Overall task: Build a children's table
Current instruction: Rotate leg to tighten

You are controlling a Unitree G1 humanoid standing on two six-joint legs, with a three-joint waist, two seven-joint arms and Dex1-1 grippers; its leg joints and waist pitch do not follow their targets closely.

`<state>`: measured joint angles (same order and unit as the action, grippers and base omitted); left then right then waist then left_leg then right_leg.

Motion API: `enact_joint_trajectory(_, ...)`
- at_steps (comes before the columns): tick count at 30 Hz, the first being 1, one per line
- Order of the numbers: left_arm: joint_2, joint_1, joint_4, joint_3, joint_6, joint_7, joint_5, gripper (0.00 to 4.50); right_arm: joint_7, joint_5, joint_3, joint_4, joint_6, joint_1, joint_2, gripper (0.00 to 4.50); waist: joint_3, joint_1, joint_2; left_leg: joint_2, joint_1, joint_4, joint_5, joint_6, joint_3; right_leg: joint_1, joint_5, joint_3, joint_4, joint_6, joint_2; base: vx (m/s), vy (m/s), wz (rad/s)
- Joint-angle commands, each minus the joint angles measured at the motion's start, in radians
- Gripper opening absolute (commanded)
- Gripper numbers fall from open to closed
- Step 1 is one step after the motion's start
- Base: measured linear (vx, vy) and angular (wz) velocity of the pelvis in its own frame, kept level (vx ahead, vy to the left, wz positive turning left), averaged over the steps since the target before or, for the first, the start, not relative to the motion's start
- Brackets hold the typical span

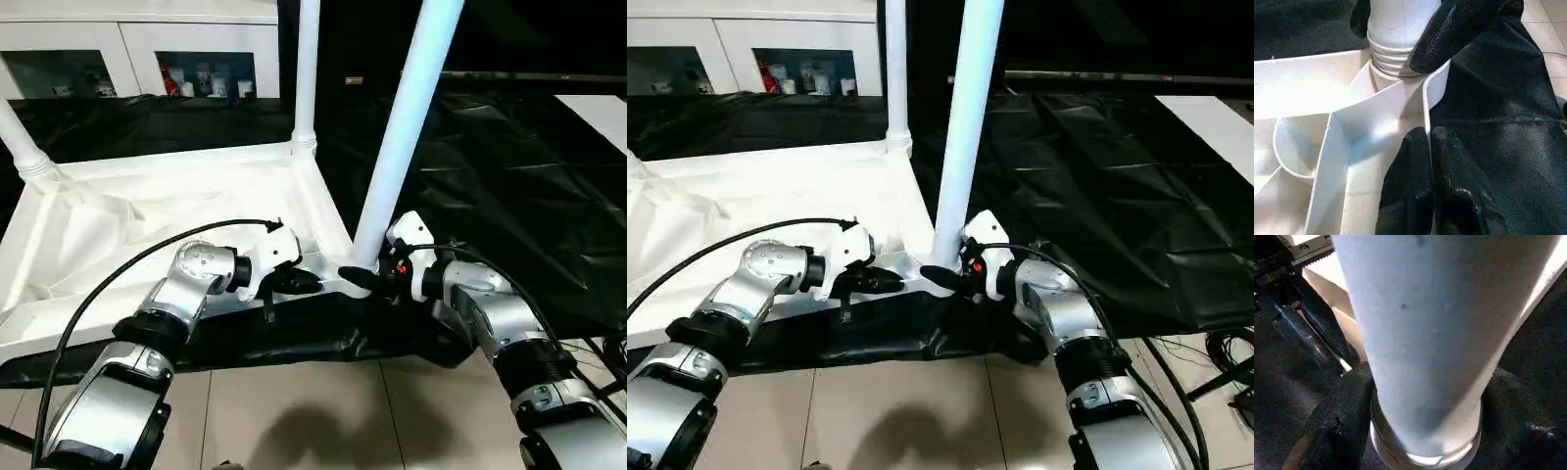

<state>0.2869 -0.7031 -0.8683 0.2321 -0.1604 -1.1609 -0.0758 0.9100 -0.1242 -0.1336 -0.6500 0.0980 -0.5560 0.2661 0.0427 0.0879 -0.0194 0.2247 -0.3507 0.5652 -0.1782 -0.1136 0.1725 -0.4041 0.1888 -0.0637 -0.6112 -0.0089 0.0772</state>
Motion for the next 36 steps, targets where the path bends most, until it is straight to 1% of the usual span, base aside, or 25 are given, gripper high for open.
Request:
enact_joint_trajectory(1, -0.011, 0.026, 0.004, -0.014, -0.010, -0.020, 0.037, 0.00, 0.012, -0.009, -0.004, 0.015, 0.009, 0.010, -0.004, 2.73, -0.059, 0.001, -0.012, 0.004, -0.003, -0.052, -0.141, 0.065, 0.013, 0.058, 0.128, 0.041, 0.065, -0.213, 0.052, 0.000, 0.000, 0.00)
enact_joint_trajectory(5, -0.015, 0.030, 0.005, -0.015, -0.004, -0.018, 0.039, 0.00, -0.026, -0.013, 0.014, 0.014, 0.010, 0.021, -0.018, 2.72, -0.058, -0.001, -0.011, 0.003, -0.003, -0.053, -0.147, 0.063, 0.012, 0.057, 0.136, 0.041, 0.066, -0.215, 0.053, 0.000, 0.000, 0.00)
enact_joint_trajectory(6, -0.025, 0.025, -0.005, -0.013, 0.002, 0.018, 0.027, 0.00, -0.089, -0.014, 0.036, -0.006, 0.010, 0.021, -0.039, 2.72, -0.058, -0.001, -0.013, 0.004, -0.001, -0.053, -0.152, 0.061, 0.013, 0.056, 0.149, 0.041, 0.067, -0.213, 0.053, 0.000, 0.000, 0.00)
enact_joint_trajectory(7, -0.027, 0.024, -0.008, -0.012, 0.002, 0.028, 0.023, 0.00, -0.101, -0.014, 0.040, -0.010, 0.010, 0.021, -0.043, 2.71, -0.057, -0.002, -0.012, 0.004, -0.002, -0.053, -0.152, 0.058, 0.013, 0.056, 0.153, 0.042, 0.067, -0.210, 0.054, 0.000, 0.000, 0.00)
enact_joint_trajectory(8, -0.053, 0.006, -0.042, -0.011, 0.006, 0.115, -0.002, 0.00, -0.232, -0.017, 0.084, -0.052, 0.012, 0.017, -0.084, 2.70, -0.056, -0.007, -0.014, 0.003, -0.001, -0.055, -0.168, 0.047, 0.012, 0.051, 0.190, 0.043, 0.072, -0.199, 0.054, 0.000, 0.000, 0.00)
enact_joint_trajectory(10, -0.071, -0.005, -0.061, -0.013, 0.011, 0.157, -0.011, 0.00, -0.310, -0.019, 0.110, -0.075, 0.016, 0.013, -0.109, 2.70, -0.054, -0.008, -0.011, 0.002, 0.002, -0.059, -0.180, 0.028, 0.010, 0.050, 0.244, 0.043, 0.078, -0.182, 0.056, 0.000, 0.000, 0.00)
enact_joint_trajectory(11, -0.102, -0.023, -0.087, -0.014, 0.035, 0.218, -0.021, 0.00, -0.457, -0.005, 0.144, -0.109, 0.009, 0.005, -0.143, 2.70, -0.054, -0.009, -0.012, 0.002, 0.001, -0.060, -0.185, 0.025, 0.009, 0.051, 0.258, 0.042, 0.079, -0.177, 0.056, 0.000, 0.000, 0.00)
enact_joint_trajectory(12, -0.113, -0.030, -0.092, -0.012, 0.040, 0.241, -0.028, 0.00, -0.497, -0.006, 0.156, -0.117, 0.012, 0.001, -0.154, 2.70, -0.052, -0.011, -0.011, 0.003, 0.005, -0.061, -0.194, 0.013, 0.010, 0.045, 0.280, 0.043, 0.082, -0.169, 0.055, 0.000, 0.000, 0.00)
enact_joint_trajectory(15, -0.154, -0.052, -0.110, -0.002, 0.056, 0.323, -0.052, 0.00, -0.633, 0.005, 0.184, -0.143, 0.017, -0.015, -0.188, 2.70, -0.053, -0.014, -0.012, -0.001, 0.004, -0.061, -0.205, 0.011, 0.009, 0.046, 0.292, 0.043, 0.087, -0.157, 0.053, 0.000, 0.000, 0.00)
enact_joint_trajectory(16, -0.172, -0.062, -0.119, 0.000, 0.063, 0.358, -0.058, 0.00, -0.672, 0.013, 0.187, -0.154, 0.021, -0.022, -0.199, 2.70, -0.055, -0.013, -0.007, -0.002, 0.003, -0.060, -0.201, 0.014, 0.009, 0.049, 0.282, 0.043, 0.084, -0.157, 0.054, 0.000, 0.000, 0.00)
enact_joint_trajectory(17, -0.188, -0.070, -0.126, 0.002, 0.069, 0.385, -0.063, 0.00, -0.700, 0.021, 0.187, -0.162, 0.020, -0.027, -0.208, 2.70, -0.055, -0.016, -0.009, -0.003, 0.000, -0.060, -0.196, 0.015, 0.010, 0.047, 0.275, 0.044, 0.085, -0.155, 0.052, 0.000, 0.000, 0.00)
enact_joint_trajectory(18, -0.212, -0.082, -0.133, 0.010, 0.078, 0.411, -0.071, 0.00, -0.725, 0.032, 0.181, -0.169, 0.010, -0.032, -0.223, 2.70, -0.056, -0.012, -0.010, -0.003, 0.003, -0.058, -0.189, 0.017, 0.010, 0.047, 0.261, 0.044, 0.085, -0.154, 0.053, 0.000, 0.000, 0.00)
enact_joint_trajectory(20, -0.224, -0.087, -0.135, 0.014, 0.080, 0.419, -0.075, 0.00, -0.727, 0.036, 0.177, -0.175, 0.007, -0.035, -0.232, 2.70, -0.057, -0.012, -0.011, -0.003, 0.002, -0.058, -0.185, 0.021, 0.011, 0.049, 0.250, 0.045, 0.084, -0.156, 0.053, 0.000, 0.000, 0.00)
enact_joint_trajectory(21, -0.233, -0.090, -0.135, 0.015, 0.077, 0.420, -0.076, 0.00, -0.728, 0.041, 0.173, -0.181, 0.003, -0.039, -0.240, 2.70, -0.058, -0.008, -0.011, -0.003, -0.001, -0.057, -0.170, 0.031, 0.010, 0.051, 0.217, 0.044, 0.080, -0.162, 0.052, 0.000, 0.000, 0.00)
enact_joint_trajectory(22, -0.236, -0.092, -0.139, 0.014, 0.074, 0.422, -0.078, 0.00, -0.732, 0.043, 0.173, -0.186, -0.002, -0.041, -0.243, 2.70, -0.058, -0.007, -0.003, -0.003, -0.001, -0.057, -0.165, 0.033, 0.009, 0.052, 0.192, 0.044, 0.077, -0.168, 0.052, 0.000, 0.000, 0.00)
enact_joint_trajectory(24, -0.236, -0.093, -0.140, 0.015, 0.069, 0.417, -0.080, 0.00, -0.726, 0.042, 0.172, -0.186, -0.013, -0.042, -0.247, 2.70, -0.057, -0.008, -0.007, -0.003, -0.001, -0.058, -0.173, 0.035, 0.010, 0.052, 0.183, 0.043, 0.078, -0.174, 0.051, 0.000, 0.000, 0.00)
enact_joint_trajectory(25, -0.230, -0.091, -0.143, 0.013, 0.060, 0.413, -0.082, 0.00, -0.697, 0.028, 0.173, -0.180, -0.037, -0.043, -0.250, 3.04, -0.057, -0.008, -0.007, -0.003, 0.000, -0.058, -0.187, 0.037, 0.011, 0.052, 0.198, 0.043, 0.080, -0.174, 0.052, 0.000, 0.000, 0.00)
enact_joint_trajectory(26, -0.226, -0.090, -0.144, 0.013, 0.056, 0.411, -0.083, 0.00, -0.685, 0.023, 0.172, -0.177, -0.046, -0.044, -0.250, 3.04, -0.056, -0.008, -0.008, -0.003, -0.001, -0.058, -0.195, 0.039, 0.010, 0.052, 0.214, 0.043, 0.082, -0.172, 0.053, 0.000, 0.000, 0.00)
enact_joint_trajectory(27, -0.224, -0.089, -0.147, 0.012, 0.053, 0.410, -0.084, 0.00, -0.675, 0.018, 0.172, -0.174, -0.052, -0.045, -0.250, 3.25, -0.057, -0.007, -0.008, -0.003, 0.000, -0.058, -0.196, 0.040, 0.010, 0.052, 0.217, 0.043, 0.082, -0.172, 0.053, 0.000, 0.000, 0.00)
enact_joint_trajectory(29, -0.211, -0.082, -0.144, 0.011, 0.041, 0.397, -0.082, 0.00, -0.612, 0.008, 0.159, -0.164, -0.057, -0.046, -0.244, 3.44, -0.059, -0.007, -0.009, -0.002, -0.002, -0.057, -0.176, 0.049, 0.010, 0.055, 0.185, 0.043, 0.078, -0.176, 0.052, 0.000, 0.000, 0.00)
enact_joint_trajectory(30, -0.202, -0.074, -0.137, 0.010, 0.029, 0.374, -0.076, 0.00, -0.573, 0.005, 0.149, -0.150, -0.053, -0.044, -0.237, 3.49, -0.059, -0.007, -0.009, -0.002, -0.002, -0.057, -0.176, 0.049, 0.010, 0.055, 0.185, 0.043, 0.078, -0.176, 0.052, 0.000, 0.000, 0.00)
enact_joint_trajectory(31, -0.182, -0.059, -0.123, 0.007, 0.012, 0.332, -0.063, 0.00, -0.512, 0.013, 0.123, -0.126, -0.051, -0.040, -0.212, 3.59, -0.060, -0.006, -0.009, -0.002, -0.004, -0.056, -0.161, 0.059, 0.009, 0.058, 0.154, 0.043, 0.075, -0.185, 0.052, 0.000, 0.000, 0.00)
enact_joint_trajectory(32, -0.175, -0.054, -0.118, 0.006, 0.004, 0.315, -0.058, 0.00, -0.490, 0.016, 0.114, -0.117, -0.050, -0.038, -0.202, 3.59, -0.060, -0.006, -0.010, -0.002, -0.005, -0.055, -0.154, 0.065, 0.010, 0.058, 0.135, 0.043, 0.073, -0.192, 0.051, 0.000, 0.000, 0.00)
enact_joint_trajectory(35, -0.129, -0.028, -0.088, -0.004, -0.016, 0.211, -0.024, 0.00, -0.349, 0.012, 0.082, -0.063, -0.037, -0.021, -0.141, 3.59, -0.059, -0.006, -0.012, -0.002, -0.007, -0.053, -0.150, 0.079, 0.011, 0.063, 0.123, 0.043, 0.072, -0.202, 0.052, 0.000, 0.000, 0.00)
enact_joint_trajectory(36, -0.112, -0.021, -0.083, -0.005, -0.023, 0.183, -0.018, 0.00, -0.292, 0.010, 0.068, -0.044, -0.034, -0.014, -0.118, 3.59, -0.059, -0.007, -0.011, -0.002, -0.004, -0.053, -0.154, 0.082, 0.011, 0.061, 0.127, 0.042, 0.072, -0.206, 0.051, 0.000, 0.000, 0.00)
